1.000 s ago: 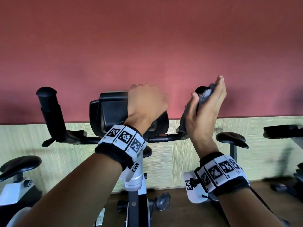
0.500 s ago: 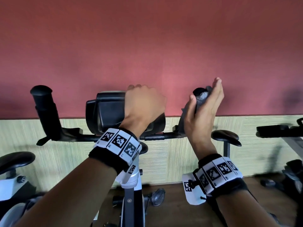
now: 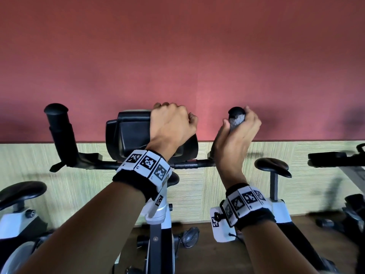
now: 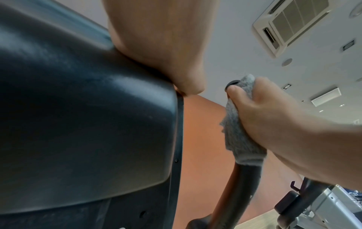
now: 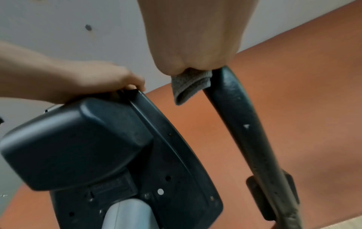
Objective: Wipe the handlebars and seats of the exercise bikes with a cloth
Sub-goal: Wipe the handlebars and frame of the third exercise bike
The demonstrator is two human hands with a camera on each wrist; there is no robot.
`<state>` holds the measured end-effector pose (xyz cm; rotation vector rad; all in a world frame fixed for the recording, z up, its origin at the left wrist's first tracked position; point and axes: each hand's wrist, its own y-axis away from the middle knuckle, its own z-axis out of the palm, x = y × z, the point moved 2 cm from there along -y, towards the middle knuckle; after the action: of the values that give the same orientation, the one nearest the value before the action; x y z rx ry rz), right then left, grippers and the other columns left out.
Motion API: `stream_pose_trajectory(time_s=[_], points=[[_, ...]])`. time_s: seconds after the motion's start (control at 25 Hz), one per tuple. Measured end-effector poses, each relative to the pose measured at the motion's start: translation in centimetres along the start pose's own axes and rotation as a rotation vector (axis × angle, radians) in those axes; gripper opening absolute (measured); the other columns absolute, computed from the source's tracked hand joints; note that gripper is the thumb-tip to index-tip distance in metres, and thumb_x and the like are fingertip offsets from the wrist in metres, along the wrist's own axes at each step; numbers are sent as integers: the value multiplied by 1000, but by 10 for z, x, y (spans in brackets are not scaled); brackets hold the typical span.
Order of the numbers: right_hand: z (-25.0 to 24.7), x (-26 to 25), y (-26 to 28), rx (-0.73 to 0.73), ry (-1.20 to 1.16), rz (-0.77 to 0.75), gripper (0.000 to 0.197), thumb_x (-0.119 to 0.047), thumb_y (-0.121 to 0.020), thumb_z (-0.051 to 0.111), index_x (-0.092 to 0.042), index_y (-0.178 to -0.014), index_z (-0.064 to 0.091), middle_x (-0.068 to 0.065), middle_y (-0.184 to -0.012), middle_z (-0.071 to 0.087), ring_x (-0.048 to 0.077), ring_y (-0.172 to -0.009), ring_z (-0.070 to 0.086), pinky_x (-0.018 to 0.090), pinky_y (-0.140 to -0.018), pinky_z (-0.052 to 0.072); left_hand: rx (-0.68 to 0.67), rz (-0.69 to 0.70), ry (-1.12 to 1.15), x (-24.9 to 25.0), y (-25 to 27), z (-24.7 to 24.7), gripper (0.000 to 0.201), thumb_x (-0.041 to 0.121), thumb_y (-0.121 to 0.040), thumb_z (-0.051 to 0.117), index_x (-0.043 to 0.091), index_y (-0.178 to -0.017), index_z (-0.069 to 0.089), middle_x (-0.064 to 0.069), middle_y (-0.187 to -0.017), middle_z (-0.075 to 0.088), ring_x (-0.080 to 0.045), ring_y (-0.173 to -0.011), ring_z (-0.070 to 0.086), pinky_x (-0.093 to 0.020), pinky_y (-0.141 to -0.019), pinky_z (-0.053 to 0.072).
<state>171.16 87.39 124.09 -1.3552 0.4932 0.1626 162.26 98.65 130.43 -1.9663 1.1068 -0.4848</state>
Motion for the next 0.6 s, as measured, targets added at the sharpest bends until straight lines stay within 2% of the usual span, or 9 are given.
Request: stream_pose_trajectory(time_s=[0.08, 0.16, 0.2, 0.28, 0.36, 0.44, 0.48, 0.52, 0.6], points=[[-11, 12, 12, -123, -31, -5, 54, -18, -107, 44, 6, -152, 26, 21, -138, 36, 19, -123, 39, 30, -110, 36, 9, 7, -2, -2, 1, 2, 46, 43, -97, 40, 13, -77, 69, -9, -73, 65, -26, -64, 45, -34, -70, 31], [-26, 27, 23, -182, -144, 101, 47, -15, -108, 42, -1, -151, 28, 7, -136, 33, -7, -114, 38, 7, -102, 33, 8, 13, -4, -2, 1, 4, 47, 43, -97, 39, 14, -76, 69, -7, -69, 59, -26, -63, 46, -34, -71, 31], [-33, 32, 27, -164, -175, 139, 43, -11, -108, 44, -2, -149, 30, 8, -134, 35, -18, -106, 37, 0, -96, 32, 5, 12, -6, -2, 1, 4, 46, 42, -97, 39, 14, -76, 69, -6, -67, 56, -26, -63, 47, -35, -71, 31], [-42, 38, 31, -79, -144, 99, 50, -7, -106, 48, 8, -149, 27, 24, -135, 36, -25, -111, 31, -2, -97, 27, 7, -7, -13, -1, 0, 3, 47, 42, -97, 40, 14, -75, 69, -5, -66, 54, -26, -62, 47, -34, -72, 32], [-34, 38, 26, -111, -161, 39, 60, -14, -106, 49, 11, -152, 21, 31, -139, 33, -14, -117, 36, 9, -107, 31, 13, -24, -30, 0, -1, 4, 47, 43, -97, 40, 13, -78, 71, -6, -69, 58, -26, -63, 47, -34, -72, 31], [-17, 36, 18, -182, -199, -6, 65, -25, -105, 49, 10, -152, 22, 32, -142, 34, 17, -130, 41, 32, -114, 37, 21, -46, -45, 2, 1, 6, 47, 43, -98, 40, 14, -83, 73, -6, -71, 58, -26, -66, 45, -33, -70, 30], [-9, 41, 20, -194, -199, -38, 64, -29, -105, 49, 10, -150, 25, 33, -142, 36, 31, -132, 41, 41, -116, 36, 24, -57, -54, 3, 1, 8, 46, 44, -98, 40, 14, -86, 73, -6, -73, 58, -25, -68, 44, -33, -70, 30], [-4, 49, 25, -193, -175, -82, 62, -30, -104, 50, 7, -148, 27, 35, -141, 37, 38, -133, 40, 44, -117, 34, 21, -69, -52, 3, 0, 9, 46, 45, -99, 41, 15, -88, 74, -7, -74, 60, -25, -69, 44, -32, -70, 30], [1, 76, 46, -219, -195, -85, 58, -28, -101, 56, -3, -146, 28, 33, -140, 38, 37, -133, 37, 40, -118, 32, 18, -105, -37, 2, 0, 10, 45, 45, -98, 42, 15, -87, 74, -7, -75, 60, -26, -71, 46, -32, -70, 31]])
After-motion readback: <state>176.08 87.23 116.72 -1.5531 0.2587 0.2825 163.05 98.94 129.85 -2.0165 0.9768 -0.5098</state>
